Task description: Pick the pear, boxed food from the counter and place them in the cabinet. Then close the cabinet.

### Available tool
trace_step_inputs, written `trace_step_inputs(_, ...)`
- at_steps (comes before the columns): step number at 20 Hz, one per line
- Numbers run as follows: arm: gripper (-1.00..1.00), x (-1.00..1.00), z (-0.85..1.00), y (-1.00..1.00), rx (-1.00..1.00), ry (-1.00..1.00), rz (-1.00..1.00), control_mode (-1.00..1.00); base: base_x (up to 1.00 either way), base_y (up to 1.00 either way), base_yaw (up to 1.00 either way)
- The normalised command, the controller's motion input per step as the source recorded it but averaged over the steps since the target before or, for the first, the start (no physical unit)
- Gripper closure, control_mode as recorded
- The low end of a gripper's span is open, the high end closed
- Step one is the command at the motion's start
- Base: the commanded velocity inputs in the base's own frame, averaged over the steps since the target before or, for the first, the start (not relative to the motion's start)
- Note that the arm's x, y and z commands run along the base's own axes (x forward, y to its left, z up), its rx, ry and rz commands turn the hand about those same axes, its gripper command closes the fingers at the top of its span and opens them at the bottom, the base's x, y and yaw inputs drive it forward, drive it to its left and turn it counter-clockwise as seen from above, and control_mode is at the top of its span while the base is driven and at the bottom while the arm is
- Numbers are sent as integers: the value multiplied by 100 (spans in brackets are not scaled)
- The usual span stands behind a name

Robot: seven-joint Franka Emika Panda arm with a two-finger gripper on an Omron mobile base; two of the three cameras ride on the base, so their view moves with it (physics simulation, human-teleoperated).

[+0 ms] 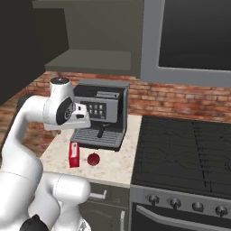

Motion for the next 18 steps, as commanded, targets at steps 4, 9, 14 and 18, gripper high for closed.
trace_step_inputs(4,-100,-6,-94,9,0,0,9,-100,0,0,0)
trace_step_inputs(9,-100,0,-88,14,0,6,6,-100,0,0,0)
trace_step_inputs(14,-100,23,-66,11,0,4,3,-100,0,0,0)
trace_step_inputs(18,-100,51,-43,1,2,10,0,-100,0,0,0)
